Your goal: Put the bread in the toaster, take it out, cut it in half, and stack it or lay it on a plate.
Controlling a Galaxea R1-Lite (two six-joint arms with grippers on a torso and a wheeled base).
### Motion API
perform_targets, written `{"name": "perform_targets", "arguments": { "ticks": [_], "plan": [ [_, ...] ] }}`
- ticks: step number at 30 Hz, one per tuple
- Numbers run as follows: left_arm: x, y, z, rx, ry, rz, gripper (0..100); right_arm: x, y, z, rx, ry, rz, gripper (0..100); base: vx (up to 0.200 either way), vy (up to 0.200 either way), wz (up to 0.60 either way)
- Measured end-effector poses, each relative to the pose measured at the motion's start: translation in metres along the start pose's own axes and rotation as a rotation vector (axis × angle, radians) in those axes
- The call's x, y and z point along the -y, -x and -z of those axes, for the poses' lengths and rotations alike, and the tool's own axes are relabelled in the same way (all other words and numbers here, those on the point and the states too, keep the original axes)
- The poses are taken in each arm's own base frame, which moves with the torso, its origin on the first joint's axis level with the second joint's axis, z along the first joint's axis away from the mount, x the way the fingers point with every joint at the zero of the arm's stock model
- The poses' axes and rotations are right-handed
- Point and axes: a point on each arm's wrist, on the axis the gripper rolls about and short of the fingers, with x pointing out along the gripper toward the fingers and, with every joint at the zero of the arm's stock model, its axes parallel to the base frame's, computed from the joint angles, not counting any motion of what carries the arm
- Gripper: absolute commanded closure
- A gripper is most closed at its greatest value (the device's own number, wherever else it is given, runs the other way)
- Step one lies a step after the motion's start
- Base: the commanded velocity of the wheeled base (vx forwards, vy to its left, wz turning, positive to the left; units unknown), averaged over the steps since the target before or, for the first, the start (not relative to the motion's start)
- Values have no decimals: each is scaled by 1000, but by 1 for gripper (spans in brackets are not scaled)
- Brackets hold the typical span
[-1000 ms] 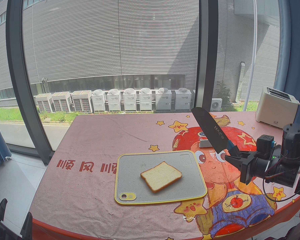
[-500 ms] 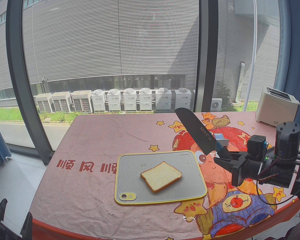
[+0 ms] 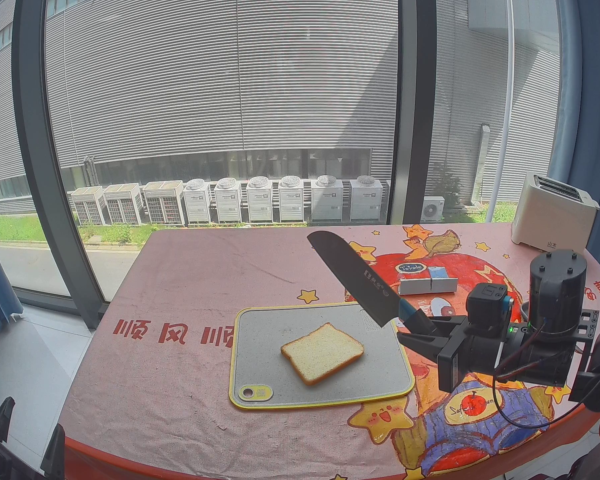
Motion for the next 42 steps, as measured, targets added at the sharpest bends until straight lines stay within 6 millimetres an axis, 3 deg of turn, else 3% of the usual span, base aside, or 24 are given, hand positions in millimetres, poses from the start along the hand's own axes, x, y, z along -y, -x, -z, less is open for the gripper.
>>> {"name": "perform_targets", "arguments": {
  "ticks": [22,42],
  "plan": [
    [0,0,0,0,0,0,0,-14,6,20,-61,16,-54,100,0,0,0],
    [0,0,0,0,0,0,0,-12,-1,15,-58,20,-21,100,0,0,0]
  ]
}}
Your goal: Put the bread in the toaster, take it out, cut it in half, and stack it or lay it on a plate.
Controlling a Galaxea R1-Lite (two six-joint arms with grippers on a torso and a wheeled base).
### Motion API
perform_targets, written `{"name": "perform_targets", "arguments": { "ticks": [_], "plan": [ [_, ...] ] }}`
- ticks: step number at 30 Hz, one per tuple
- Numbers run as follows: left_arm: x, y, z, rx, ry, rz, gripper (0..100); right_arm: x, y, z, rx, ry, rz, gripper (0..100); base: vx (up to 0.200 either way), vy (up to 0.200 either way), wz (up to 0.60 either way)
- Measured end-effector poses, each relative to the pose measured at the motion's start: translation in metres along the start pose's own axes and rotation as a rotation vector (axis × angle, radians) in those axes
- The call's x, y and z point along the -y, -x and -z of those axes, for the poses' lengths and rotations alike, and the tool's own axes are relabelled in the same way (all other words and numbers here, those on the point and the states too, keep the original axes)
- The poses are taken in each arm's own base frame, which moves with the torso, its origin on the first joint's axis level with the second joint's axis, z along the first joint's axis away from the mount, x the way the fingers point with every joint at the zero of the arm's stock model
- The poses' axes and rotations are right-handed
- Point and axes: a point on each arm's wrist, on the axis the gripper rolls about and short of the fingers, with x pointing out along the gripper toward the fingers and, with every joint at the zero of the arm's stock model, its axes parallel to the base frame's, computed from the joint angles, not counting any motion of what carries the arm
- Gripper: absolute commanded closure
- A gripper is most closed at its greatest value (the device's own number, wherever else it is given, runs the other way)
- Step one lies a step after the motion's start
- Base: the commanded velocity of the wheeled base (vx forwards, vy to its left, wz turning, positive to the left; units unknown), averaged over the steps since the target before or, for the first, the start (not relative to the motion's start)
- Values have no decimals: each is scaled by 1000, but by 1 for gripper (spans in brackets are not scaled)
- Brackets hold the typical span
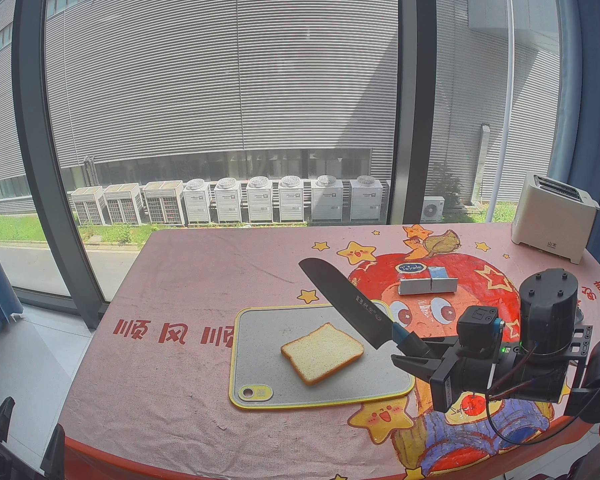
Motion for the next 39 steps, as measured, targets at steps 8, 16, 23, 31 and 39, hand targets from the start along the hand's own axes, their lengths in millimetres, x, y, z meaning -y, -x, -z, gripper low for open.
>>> {"name": "perform_targets", "arguments": {
  "ticks": [8,16,23,31,39],
  "plan": [
    [0,0,0,0,0,0,0,4,-4,-2,-2,-15,6,100,0,0,0],
    [0,0,0,0,0,0,0,10,-9,-9,25,-32,37,100,0,0,0],
    [0,0,0,0,0,0,0,7,-10,-10,19,-50,22,100,0,0,0],
    [0,0,0,0,0,0,0,5,-11,-18,13,-63,16,100,0,0,0],
    [0,0,0,0,0,0,0,3,-3,-18,-96,-68,5,100,0,0,0]
  ]
}}
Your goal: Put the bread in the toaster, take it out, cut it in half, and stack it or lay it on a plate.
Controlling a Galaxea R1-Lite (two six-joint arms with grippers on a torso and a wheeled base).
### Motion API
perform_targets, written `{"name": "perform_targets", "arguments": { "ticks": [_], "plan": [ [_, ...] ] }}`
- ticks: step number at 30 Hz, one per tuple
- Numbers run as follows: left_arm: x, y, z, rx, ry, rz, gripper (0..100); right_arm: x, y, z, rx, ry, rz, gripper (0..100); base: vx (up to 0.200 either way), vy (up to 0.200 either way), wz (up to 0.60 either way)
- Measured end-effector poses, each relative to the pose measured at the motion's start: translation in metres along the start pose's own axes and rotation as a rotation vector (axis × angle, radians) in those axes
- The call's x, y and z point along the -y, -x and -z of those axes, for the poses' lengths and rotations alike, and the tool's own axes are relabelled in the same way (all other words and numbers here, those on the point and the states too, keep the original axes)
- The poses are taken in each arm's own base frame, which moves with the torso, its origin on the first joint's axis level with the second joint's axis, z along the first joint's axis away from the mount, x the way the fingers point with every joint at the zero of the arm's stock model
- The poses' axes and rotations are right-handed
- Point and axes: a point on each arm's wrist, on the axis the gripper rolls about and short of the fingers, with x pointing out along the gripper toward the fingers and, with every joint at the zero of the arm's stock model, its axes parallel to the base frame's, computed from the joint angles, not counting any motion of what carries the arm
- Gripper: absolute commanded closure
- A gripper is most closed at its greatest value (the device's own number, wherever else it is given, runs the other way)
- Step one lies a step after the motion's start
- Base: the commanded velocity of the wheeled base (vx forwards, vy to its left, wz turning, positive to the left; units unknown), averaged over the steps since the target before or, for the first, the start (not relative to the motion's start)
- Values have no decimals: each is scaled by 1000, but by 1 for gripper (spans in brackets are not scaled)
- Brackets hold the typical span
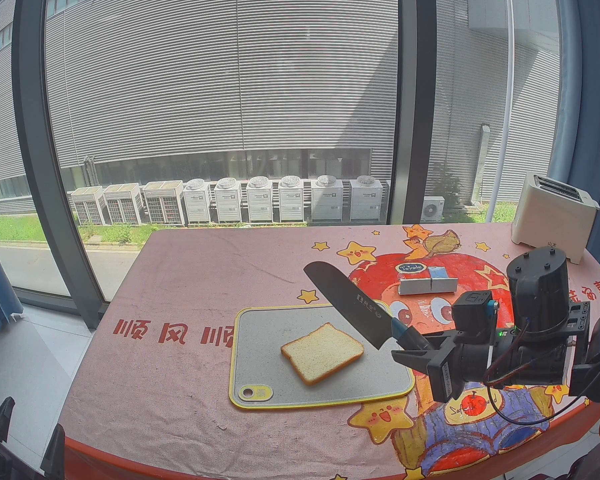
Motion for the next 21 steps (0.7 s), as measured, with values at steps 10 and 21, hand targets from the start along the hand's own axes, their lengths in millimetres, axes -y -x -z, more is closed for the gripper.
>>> {"name": "perform_targets", "arguments": {
  "ticks": [10,21],
  "plan": [
    [0,0,0,0,0,0,0,-14,15,-18,-100,30,-33,100,0,0,0],
    [0,0,0,1,2,1,0,-16,10,-21,-125,34,-38,100,0,0,0]
  ]
}}
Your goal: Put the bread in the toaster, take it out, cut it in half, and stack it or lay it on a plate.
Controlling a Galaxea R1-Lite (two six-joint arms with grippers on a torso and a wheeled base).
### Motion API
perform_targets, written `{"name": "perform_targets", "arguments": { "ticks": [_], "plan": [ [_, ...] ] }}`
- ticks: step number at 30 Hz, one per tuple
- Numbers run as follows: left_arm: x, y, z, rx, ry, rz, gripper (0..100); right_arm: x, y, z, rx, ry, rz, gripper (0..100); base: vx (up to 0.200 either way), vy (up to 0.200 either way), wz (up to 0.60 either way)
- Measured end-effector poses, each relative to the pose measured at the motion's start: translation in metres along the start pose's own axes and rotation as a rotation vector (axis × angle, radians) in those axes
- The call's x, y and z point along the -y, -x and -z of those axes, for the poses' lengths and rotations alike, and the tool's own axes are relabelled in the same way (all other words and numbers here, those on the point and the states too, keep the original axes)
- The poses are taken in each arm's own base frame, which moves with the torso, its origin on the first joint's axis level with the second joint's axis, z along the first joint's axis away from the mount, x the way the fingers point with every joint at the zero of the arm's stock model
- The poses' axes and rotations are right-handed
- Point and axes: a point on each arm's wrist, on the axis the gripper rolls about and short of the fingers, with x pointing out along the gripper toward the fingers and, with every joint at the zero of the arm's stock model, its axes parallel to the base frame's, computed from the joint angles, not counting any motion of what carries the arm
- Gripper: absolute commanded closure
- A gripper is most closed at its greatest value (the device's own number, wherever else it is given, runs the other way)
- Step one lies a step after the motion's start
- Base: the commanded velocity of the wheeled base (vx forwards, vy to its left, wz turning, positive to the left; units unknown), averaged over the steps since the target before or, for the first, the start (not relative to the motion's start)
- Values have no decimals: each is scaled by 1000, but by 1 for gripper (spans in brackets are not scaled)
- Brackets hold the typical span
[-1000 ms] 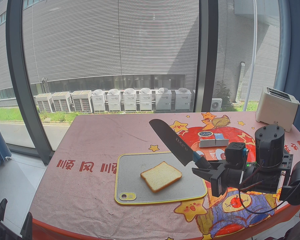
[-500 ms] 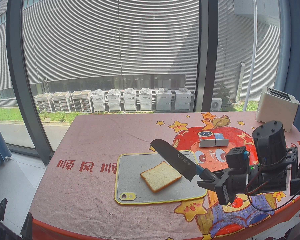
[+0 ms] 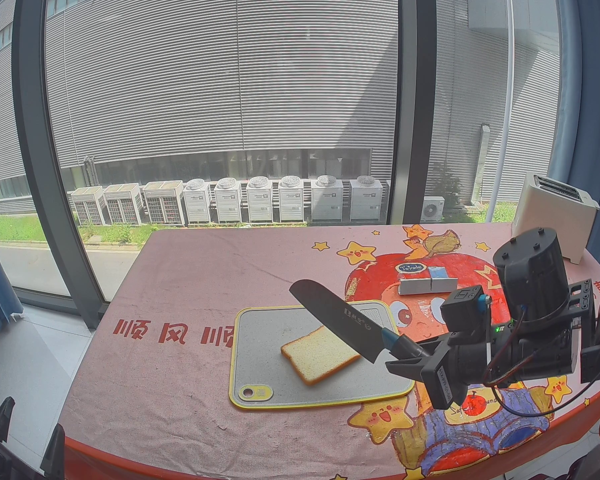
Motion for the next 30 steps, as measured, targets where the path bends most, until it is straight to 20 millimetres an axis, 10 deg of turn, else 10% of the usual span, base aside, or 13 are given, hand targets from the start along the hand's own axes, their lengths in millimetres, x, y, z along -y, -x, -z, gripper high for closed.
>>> {"name": "perform_targets", "arguments": {
  "ticks": [12,13,30],
  "plan": [
    [0,0,-1,6,4,-4,0,-3,-8,8,-41,10,-7,100,0,0,0],
    [0,0,-1,6,10,-4,100,-3,-8,8,-42,10,-8,100,0,0,0],
    [0,0,-1,7,5,-6,100,-6,-8,13,-54,19,-15,100,0,0,0]
  ]
}}
